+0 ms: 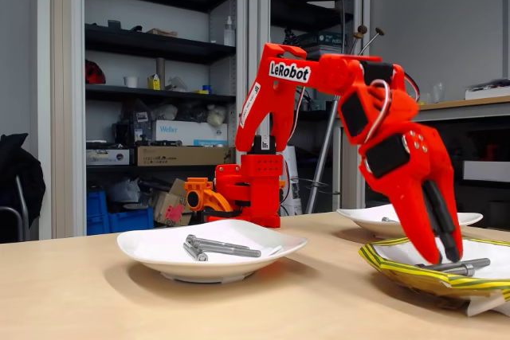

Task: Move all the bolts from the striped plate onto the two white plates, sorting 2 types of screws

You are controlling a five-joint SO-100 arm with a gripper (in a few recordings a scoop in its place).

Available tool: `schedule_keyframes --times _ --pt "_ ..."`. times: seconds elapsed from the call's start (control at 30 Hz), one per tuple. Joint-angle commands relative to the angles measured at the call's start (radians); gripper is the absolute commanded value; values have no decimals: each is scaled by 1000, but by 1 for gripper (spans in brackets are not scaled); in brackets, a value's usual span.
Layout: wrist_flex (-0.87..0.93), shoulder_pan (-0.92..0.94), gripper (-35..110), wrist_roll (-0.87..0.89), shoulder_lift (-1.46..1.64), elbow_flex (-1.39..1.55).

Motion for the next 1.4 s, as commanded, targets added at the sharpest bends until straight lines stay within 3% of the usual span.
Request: schedule_keyframes --times 0.0,0.73,1.0,1.37 --pt "2 25 13 6 6 9" --pt "37 -35 10 67 -89 -84" --pt "101 -58 0 109 -87 -100" --pt "305 -60 0 31 -120 -261"
